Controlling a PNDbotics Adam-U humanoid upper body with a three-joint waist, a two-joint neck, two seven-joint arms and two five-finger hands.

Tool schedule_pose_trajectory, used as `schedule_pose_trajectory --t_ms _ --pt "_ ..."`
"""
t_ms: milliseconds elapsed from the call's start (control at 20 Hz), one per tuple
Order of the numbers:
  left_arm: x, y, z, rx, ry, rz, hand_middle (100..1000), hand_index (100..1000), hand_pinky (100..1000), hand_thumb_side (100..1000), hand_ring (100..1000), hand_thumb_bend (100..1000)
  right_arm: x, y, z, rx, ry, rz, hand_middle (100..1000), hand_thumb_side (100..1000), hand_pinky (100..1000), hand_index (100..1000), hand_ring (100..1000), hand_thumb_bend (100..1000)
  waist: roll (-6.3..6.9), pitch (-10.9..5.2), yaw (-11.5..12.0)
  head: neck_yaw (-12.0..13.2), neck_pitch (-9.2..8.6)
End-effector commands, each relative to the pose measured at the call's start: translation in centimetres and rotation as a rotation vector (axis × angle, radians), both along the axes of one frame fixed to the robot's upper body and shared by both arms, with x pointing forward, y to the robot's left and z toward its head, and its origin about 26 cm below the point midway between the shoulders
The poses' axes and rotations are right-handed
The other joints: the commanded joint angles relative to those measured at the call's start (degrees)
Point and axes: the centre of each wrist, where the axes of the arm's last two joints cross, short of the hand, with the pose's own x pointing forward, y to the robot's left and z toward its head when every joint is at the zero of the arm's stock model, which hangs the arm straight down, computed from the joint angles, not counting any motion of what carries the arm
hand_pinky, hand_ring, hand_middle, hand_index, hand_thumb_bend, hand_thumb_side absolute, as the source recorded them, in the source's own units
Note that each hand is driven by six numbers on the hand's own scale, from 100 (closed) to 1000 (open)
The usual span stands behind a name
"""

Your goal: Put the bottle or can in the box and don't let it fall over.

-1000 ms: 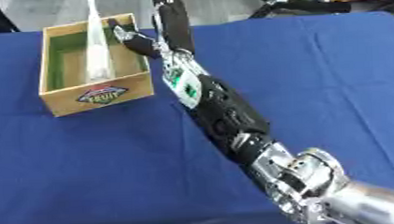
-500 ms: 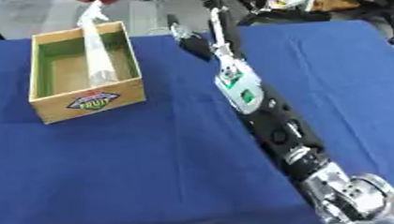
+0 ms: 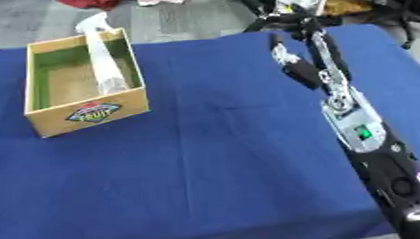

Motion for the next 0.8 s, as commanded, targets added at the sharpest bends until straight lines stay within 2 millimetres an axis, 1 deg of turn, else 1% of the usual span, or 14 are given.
schedule_pose_trajectory --t_ms 50,150,300,550,800 --pt "-0.2 0.4 1.0 0.03 -0.027 0.009 849 952 845 664 766 680 -0.7 -2.0 1.2 0.029 -0.051 -0.039 810 568 874 992 833 250 0.18 -0.81 -0.17 0.58 0.3" --pt "-0.3 0.4 0.9 0.028 -0.027 0.01 849 952 845 664 766 681 -1.1 -2.6 0.7 0.05 -0.047 -0.067 805 569 872 993 829 250 0.32 -0.78 -0.41 0.8 0.3" --pt "-0.3 0.3 0.8 0.028 -0.024 0.003 850 952 845 666 767 682 -1.7 -3.0 0.1 0.073 -0.042 -0.094 803 574 870 994 827 251 0.41 -0.78 -0.5 0.89 0.3" --pt "-0.3 0.2 0.7 0.028 -0.022 -0.003 850 952 844 667 767 683 -2.4 -2.8 -1.0 0.124 -0.023 -0.096 806 580 870 993 829 249 0.59 -0.7 -0.42 1.17 0.3" --pt "-0.3 0.2 0.6 0.026 -0.021 0.001 850 951 844 670 767 683 -2.8 -2.8 -1.5 0.139 -0.007 -0.093 805 586 869 989 829 244 0.8 -0.65 -0.41 1.81 0.3"
